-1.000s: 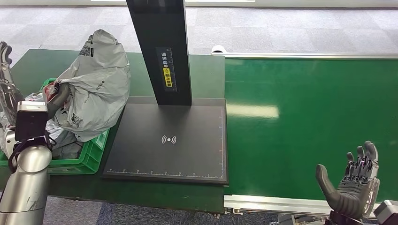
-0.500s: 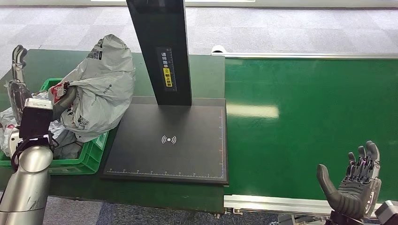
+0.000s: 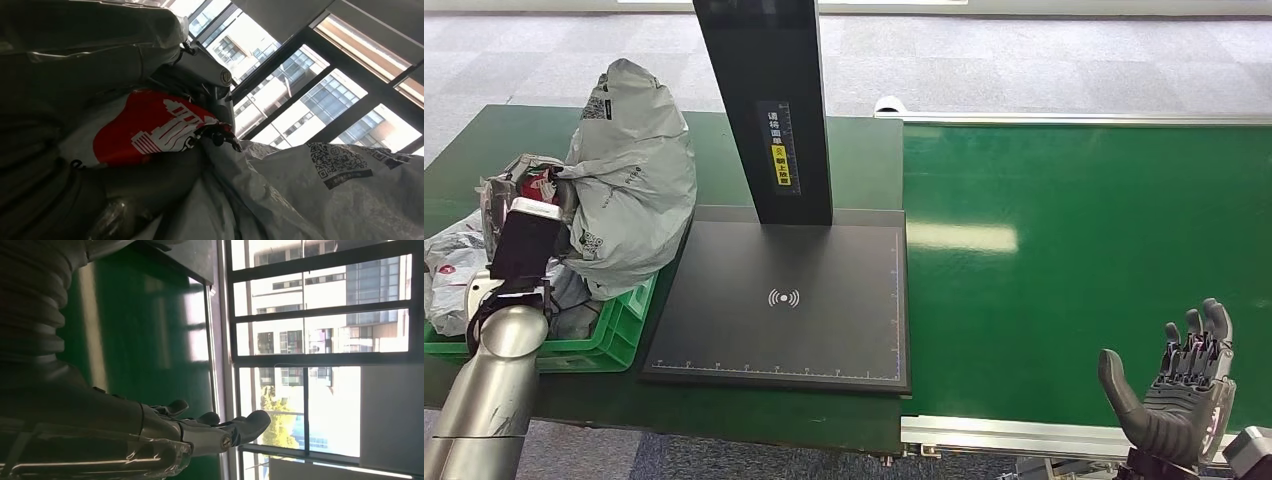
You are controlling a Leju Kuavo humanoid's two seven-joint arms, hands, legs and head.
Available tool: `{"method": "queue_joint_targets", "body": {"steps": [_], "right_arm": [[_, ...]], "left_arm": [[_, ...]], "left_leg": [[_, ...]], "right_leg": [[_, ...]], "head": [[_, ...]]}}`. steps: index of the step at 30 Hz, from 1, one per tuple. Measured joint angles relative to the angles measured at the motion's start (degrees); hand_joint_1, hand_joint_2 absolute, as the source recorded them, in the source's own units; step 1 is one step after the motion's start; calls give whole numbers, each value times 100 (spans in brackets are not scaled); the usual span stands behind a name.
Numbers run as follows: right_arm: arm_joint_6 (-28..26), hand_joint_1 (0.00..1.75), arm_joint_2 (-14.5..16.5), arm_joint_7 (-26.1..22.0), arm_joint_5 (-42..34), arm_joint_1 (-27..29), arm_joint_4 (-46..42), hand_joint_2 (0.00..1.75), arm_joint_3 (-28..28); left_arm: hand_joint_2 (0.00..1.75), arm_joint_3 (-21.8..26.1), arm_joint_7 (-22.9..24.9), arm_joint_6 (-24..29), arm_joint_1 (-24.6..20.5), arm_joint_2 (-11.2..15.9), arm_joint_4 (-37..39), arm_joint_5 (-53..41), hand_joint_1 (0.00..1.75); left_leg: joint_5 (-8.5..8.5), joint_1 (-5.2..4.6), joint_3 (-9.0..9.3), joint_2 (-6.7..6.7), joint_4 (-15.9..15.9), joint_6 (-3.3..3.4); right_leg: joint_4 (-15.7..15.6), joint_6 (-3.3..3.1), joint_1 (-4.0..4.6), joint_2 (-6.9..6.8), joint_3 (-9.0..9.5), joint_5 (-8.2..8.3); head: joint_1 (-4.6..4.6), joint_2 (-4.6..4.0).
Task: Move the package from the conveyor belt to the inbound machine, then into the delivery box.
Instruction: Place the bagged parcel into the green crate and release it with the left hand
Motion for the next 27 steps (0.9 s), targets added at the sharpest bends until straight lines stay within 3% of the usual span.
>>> {"method": "queue_joint_targets", "body": {"steps": [10, 17, 21, 27], "right_arm": [[1, 0, 10, 13, 16, 0, 0, 175, 0], [17, 0, 36, 32, 62, -5, 0, 175, -2], [11, 0, 46, 12, 64, -43, 0, 175, -1], [-214, 0, 11, -97, -39, -108, 17, 175, 29]], "left_arm": [[175, 4, -40, 112, -23, 5, 191, -49, 175], [175, -45, -263, 515, -229, -30, 131, -376, 175], [175, -96, -331, 904, -872, 20, 20, -307, 175], [175, -77, -155, 1134, -2238, 171, 331, -35, 175]], "left_leg": [[0, 0, 0, 0, 0, 0], [1, 1, 0, 0, 2, 0], [1, 3, -3, -3, 3, 0], [2, 3, -3, -2, 3, 0]], "right_leg": [[0, 0, 0, 0, -1, 0], [0, 0, 0, 0, -3, 1], [0, 1, 2, -3, -1, 2], [1, 1, 4, -1, 0, 4]], "head": [[1, 0], [0, 0], [1, 0], [0, 0]]}}
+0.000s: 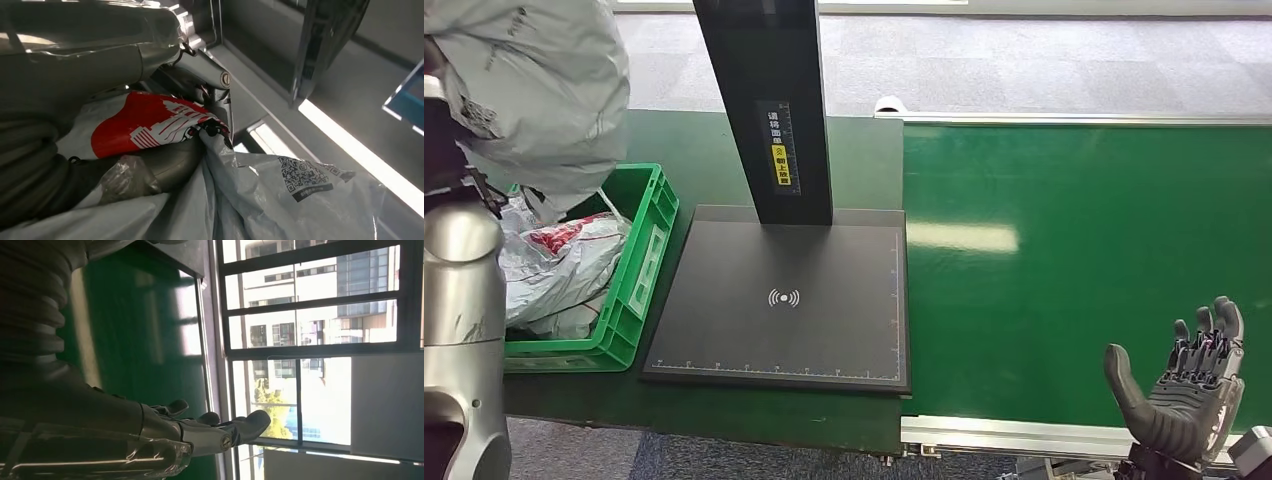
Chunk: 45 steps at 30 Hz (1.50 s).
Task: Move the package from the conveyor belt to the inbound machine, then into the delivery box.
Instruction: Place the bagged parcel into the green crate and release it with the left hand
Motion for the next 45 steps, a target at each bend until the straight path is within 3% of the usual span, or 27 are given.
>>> {"method": "queue_joint_targets", "body": {"steps": [8, 11, 16, 18, 26, 29, 32, 36, 40, 45], "right_arm": [[-228, 0, -58, -8, -79, -39, 63, 175, 156], [-281, 0, -75, -8, -121, -66, 92, 175, 214], [-349, 0, -96, -7, -174, -105, 158, 175, 362], [-368, 0, -101, -5, -181, -127, 190, 175, 413], [-420, 0, -127, -1, -192, -199, 295, 175, 510], [-434, 0, -140, -1, -191, -204, 327, 175, 528], [-388, 0, -148, -1, -184, -220, 346, 175, 530], [-345, 0, -150, -1, -181, -233, 369, 175, 528], [-332, 0, -150, -1, -181, -235, 386, 175, 528], [-273, 0, -181, -21, -175, -255, 443, 175, 528]], "left_arm": [[175, 190, 12, 619, -1389, 540, 1410, -628, 175], [175, 253, 58, 659, -1622, 764, 1988, -1395, 175], [175, 310, 711, 670, -1838, 1274, 3009, -3642, 175], [175, 311, 778, 670, -1870, 1458, 3321, -3898, 175], [175, 282, 1152, 668, -1908, 1785, 4107, -4160, 169], [175, 342, 651, 450, -1725, 1786, 4237, -3388, 154], [175, 431, 77, 91, -1437, 1673, 4133, -2327, 154], [175, 441, 50, -10, -1217, 1575, 3962, -2076, 154], [175, 447, 26, -75, -1135, 1538, 3865, -1979, 0], [175, 481, -431, -511, -922, 1440, 3471, -810, 0]], "left_leg": [[0, 3, -1, 8, -2, 0], [0, 4, -1, 9, -4, -1], [1, 4, 0, 19, -5, -2], [1, 3, -1, 19, -4, -2], [1, 1, -5, 14, -4, -3], [2, 1, -3, 9, -3, -3], [2, 2, -4, 2, -2, -4], [2, 3, -4, 11, -2, -4], [2, 2, -4, 8, -2, -4], [2, 3, -4, 9, -2, -4]], "right_leg": [[2, -1, 5, 11, -5, -1], [3, -2, 5, 12, -4, -1], [4, -2, 5, 20, -6, -1], [4, -2, 5, 21, -7, -1], [3, -2, 3, 17, -7, -1], [2, -2, 3, 14, -10, -1], [2, -2, 4, 4, -7, -1], [3, -2, 4, 14, -8, -1], [3, -2, 4, 13, -10, -1], [2, -2, 4, 14, -10, -1]], "head": [[-1, 0], [-1, 0], [0, 0], [1, 0], [2, 0], [0, 0], [1, 0], [2, 0], [1, 0], [1, 0]]}}
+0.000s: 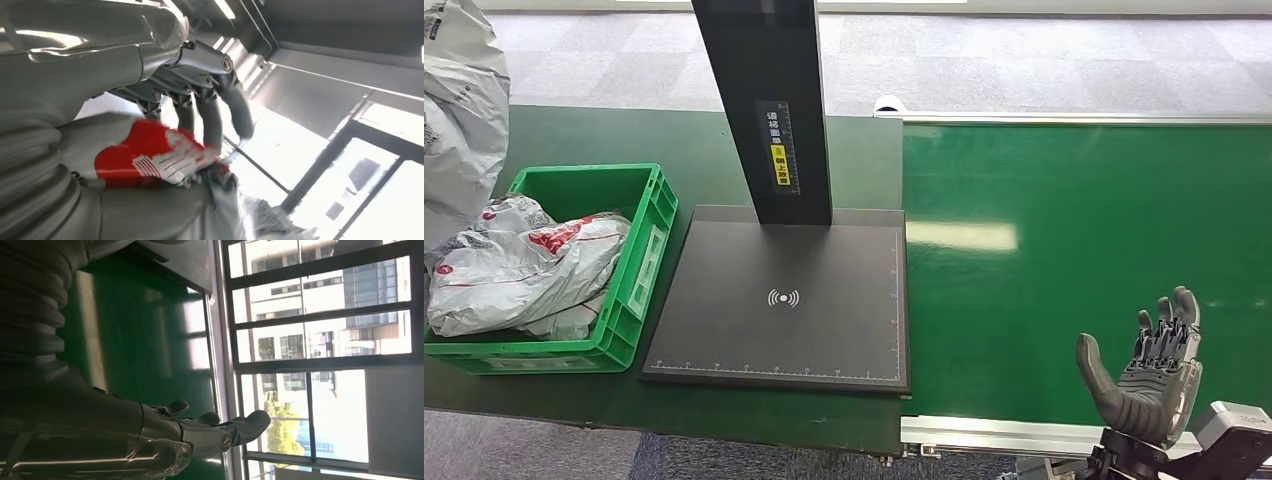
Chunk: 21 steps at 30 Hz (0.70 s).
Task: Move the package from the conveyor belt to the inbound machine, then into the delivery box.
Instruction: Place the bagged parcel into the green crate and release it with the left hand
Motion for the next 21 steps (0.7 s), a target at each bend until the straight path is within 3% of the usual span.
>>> {"method": "queue_joint_targets", "body": {"steps": [8, 12, 15, 18, 21], "right_arm": [[22, 0, -55, -21, 1, -62, 109, 175, -1], [22, 0, -59, -21, 21, -63, 113, 175, -16], [31, 0, -58, -15, 63, -65, 113, 175, -64], [94, 0, -61, 6, 91, -65, 113, 175, -118], [154, 0, -59, 29, 114, -58, 113, 175, -179]], "left_arm": [[175, -66, 48, -222, 621, -245, -1358, 670, 0], [175, -235, 582, -474, 745, -328, -1854, 327, 0], [175, -474, 1148, -1333, 703, -305, -1925, 188, 0], [175, -591, 1373, -2529, 732, -327, -1912, 989, 0], [175, -728, 1505, -3126, 876, -320, -1874, 1515, 0]], "left_leg": [[0, -1, 0, 0, 2, 0], [0, 0, 0, -2, 2, 0], [0, 0, 1, -1, 1, 0], [0, 0, 1, 1, 1, 0], [0, 0, 1, 3, 1, 0]], "right_leg": [[-1, 0, -1, 0, 0, 0], [-1, 0, -1, -1, 1, 0], [-1, 0, -1, -1, 1, 0], [0, -1, 0, 1, 1, 1], [0, -1, -1, 2, 1, 2]], "head": [[1, 0], [1, 0], [-1, 0], [0, 0], [0, 0]]}}
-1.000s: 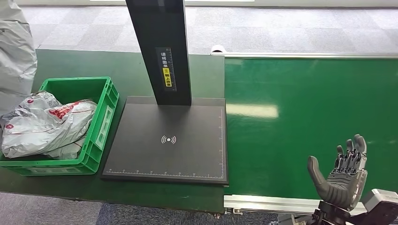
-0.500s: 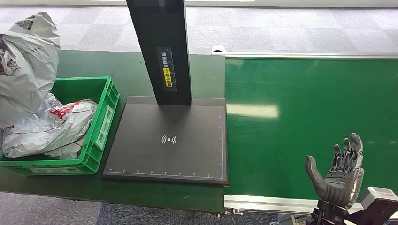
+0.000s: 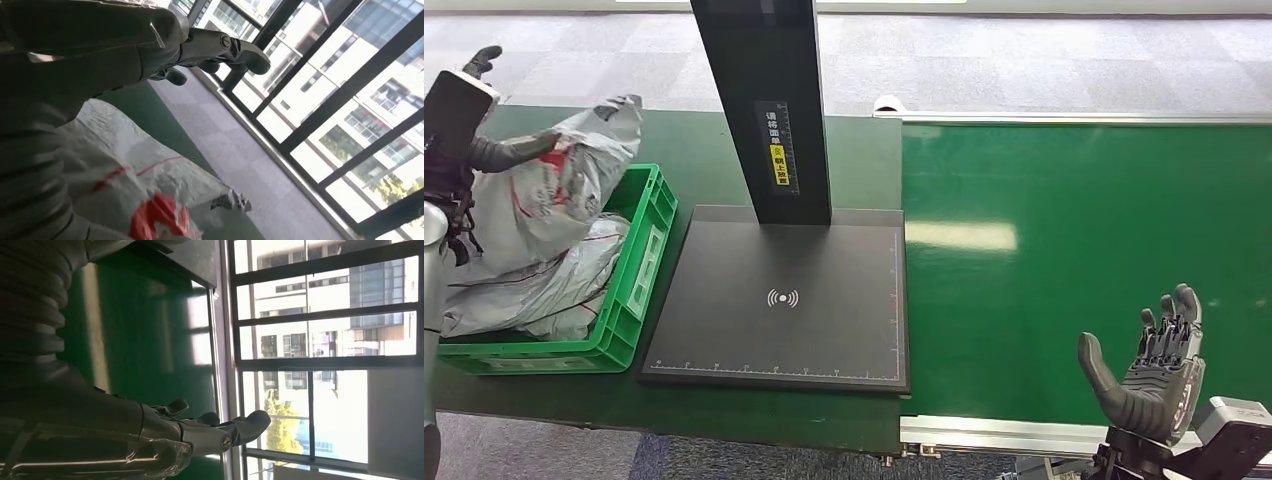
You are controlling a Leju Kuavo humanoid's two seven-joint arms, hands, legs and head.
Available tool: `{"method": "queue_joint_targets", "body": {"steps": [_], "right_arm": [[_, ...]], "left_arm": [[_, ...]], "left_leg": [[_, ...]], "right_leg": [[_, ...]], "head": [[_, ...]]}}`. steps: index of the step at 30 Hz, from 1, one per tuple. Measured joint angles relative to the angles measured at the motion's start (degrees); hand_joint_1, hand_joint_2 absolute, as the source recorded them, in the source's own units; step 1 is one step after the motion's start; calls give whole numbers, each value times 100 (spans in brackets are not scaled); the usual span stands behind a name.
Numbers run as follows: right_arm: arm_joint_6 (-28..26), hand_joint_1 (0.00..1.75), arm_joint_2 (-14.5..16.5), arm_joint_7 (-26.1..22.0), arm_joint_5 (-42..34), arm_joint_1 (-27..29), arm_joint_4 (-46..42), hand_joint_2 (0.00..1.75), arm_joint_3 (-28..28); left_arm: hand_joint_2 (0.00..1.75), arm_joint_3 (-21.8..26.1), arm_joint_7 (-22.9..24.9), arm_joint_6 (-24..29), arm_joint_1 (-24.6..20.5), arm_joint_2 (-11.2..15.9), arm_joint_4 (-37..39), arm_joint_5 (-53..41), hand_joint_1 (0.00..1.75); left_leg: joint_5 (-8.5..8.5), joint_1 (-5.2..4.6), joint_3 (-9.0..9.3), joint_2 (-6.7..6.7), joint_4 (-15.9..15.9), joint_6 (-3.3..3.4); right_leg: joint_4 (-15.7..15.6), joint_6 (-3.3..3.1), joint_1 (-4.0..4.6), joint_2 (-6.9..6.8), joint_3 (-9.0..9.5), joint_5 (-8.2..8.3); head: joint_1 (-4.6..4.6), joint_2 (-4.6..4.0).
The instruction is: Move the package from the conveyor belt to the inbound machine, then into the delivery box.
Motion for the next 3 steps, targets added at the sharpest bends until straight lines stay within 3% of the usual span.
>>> {"method": "queue_joint_targets", "body": {"steps": [3], "right_arm": [[37, 0, 11, 34, 39, 12, -13, 175, -59]], "left_arm": [[175, -213, 95, -100, 198, 70, 42, -240, 0]], "left_leg": [[-1, 0, 0, 0, 0, 0]], "right_leg": [[0, 0, 0, 0, -1, 0]], "head": [[0, 0]]}}
